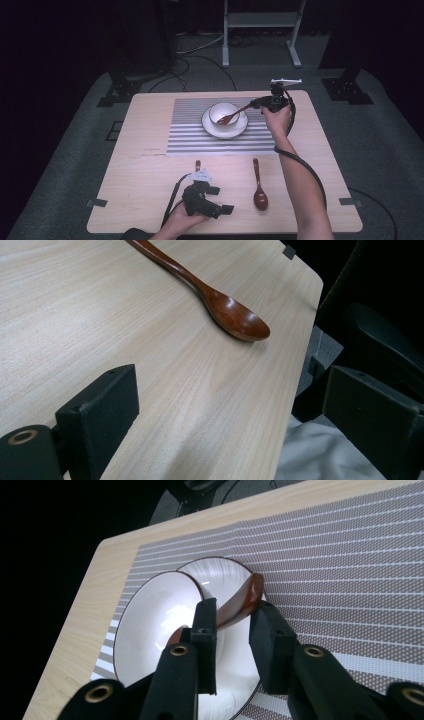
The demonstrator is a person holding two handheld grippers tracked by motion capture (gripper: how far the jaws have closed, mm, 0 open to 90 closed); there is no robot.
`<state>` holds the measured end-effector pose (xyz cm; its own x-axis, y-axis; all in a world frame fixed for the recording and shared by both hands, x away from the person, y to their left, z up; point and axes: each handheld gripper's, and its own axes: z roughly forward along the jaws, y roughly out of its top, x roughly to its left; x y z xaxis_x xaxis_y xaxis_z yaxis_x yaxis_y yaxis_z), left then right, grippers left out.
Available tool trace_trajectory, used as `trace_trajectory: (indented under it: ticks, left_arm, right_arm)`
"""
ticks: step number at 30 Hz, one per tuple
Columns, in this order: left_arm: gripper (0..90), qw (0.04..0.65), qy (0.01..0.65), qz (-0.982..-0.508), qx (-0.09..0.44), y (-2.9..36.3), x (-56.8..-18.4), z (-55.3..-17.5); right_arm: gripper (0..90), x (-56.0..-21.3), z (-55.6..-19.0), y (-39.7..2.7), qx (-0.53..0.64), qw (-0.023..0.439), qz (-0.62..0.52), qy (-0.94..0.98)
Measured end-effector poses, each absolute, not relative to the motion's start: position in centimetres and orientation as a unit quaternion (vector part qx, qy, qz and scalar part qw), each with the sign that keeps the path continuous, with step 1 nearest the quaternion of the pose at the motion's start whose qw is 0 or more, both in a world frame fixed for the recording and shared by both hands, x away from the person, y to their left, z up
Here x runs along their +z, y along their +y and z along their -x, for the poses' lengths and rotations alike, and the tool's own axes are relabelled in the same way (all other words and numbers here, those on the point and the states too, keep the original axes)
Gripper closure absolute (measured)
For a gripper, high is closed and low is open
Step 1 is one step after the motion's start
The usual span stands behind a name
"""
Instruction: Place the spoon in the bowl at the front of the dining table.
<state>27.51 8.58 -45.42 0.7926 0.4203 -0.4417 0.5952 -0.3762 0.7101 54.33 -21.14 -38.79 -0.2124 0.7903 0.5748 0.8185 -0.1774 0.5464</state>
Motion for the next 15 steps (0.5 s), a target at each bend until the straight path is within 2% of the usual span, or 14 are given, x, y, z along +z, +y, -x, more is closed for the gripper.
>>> trace_trajectory:
  ticks: [15]
  left_arm:
    - [6.7, 0.466, 0.310, -0.824, -0.094, 8.55, -45.42, -27.55]
  right_arm:
    - [64.6, -39.49, -53.37, -20.32, -0.425, 0.028, 0.600, -0.677]
